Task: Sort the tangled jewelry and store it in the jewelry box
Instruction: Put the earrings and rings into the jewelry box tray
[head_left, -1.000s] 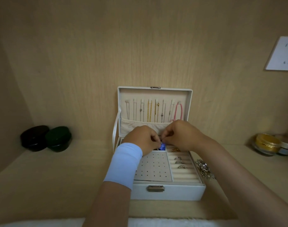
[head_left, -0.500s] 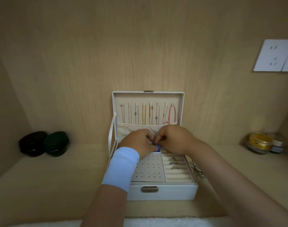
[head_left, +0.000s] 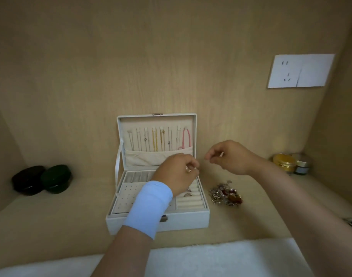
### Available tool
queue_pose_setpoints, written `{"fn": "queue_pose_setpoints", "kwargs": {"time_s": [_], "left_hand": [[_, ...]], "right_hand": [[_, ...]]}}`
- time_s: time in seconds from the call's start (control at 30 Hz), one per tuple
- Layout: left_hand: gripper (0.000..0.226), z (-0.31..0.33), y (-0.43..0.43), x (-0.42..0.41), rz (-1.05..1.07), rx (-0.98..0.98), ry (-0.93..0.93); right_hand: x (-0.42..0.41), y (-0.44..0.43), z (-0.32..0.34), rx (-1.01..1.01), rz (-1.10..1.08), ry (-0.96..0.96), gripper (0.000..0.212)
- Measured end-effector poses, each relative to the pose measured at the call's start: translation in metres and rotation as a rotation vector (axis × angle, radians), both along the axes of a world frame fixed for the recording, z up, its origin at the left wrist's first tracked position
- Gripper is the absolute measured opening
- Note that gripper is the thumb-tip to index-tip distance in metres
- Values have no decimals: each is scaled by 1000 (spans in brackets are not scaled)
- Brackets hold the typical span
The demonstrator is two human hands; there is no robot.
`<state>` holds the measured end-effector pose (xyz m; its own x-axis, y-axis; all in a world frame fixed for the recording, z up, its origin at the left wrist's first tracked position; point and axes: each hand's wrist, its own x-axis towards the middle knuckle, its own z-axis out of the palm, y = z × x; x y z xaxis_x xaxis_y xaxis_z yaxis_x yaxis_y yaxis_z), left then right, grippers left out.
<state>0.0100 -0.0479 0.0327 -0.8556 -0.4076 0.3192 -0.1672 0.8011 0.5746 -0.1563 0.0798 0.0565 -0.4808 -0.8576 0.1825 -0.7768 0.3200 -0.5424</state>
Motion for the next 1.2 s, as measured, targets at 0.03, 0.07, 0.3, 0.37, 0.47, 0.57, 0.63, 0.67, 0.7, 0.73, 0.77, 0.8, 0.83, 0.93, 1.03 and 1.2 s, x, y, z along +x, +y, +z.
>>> {"fn": "queue_pose_setpoints", "kwargs": {"time_s": [0.03, 0.07, 0.3, 0.37, 0.47, 0.57, 0.63, 0.67, 0.7, 0.73, 0.77, 0.8, 0.83, 0.93, 1.03, 1.2], "left_hand": [[15, 0, 11, -7, -23, -24, -21], [17, 0, 21, -14, -41, -52, -43], [19, -10, 66, -56, -119, -185, -358], [22, -15, 72, -64, -138, -215, -465], [26, -22, 77, -72, -152, -198, -516], [29, -27, 77, -77, -151, -177, -502], [29, -29, 75, -78, -141, -157, -475], [27, -30, 74, -78, -131, -135, -445], [25, -30, 72, -78, -114, -106, -402], [22, -31, 70, -78, -90, -70, -351], [18, -30, 67, -78, -66, -30, -296], [13, -30, 65, -78, -48, 9, -246], [9, -30, 63, -79, -39, 51, -201], [5, -26, 59, -78, -55, 161, -128], [11, -21, 58, -76, -101, 240, -103], [13, -19, 52, -73, -124, 363, -66]], "right_hand": [[-4, 12, -3, 47, -35, 23, 16], [-7, 22, -7, 105, -66, 48, 18], [-3, 77, -43, 291, -127, 14, 16], [-6, 81, -53, 321, -145, 59, 19], [-15, 83, -67, 277, -155, 84, 20], [-21, 87, -76, 220, -133, 71, 15], [-21, 87, -77, 141, -110, 0, 9], [-21, 87, -77, 89, -105, -62, 7], [-22, 85, -76, 35, -104, -133, 7], [-24, 84, -78, -20, -105, -203, 10], [-25, 83, -78, -77, -105, -261, 13], [-24, 83, -78, -136, -102, -317, 15], [-24, 83, -77, -199, -98, -381, 15], [-17, 85, -67, -356, -88, -600, 15], [-15, 87, -60, -367, -85, -678, 19], [-14, 89, -57, -401, -62, -761, 22]]}}
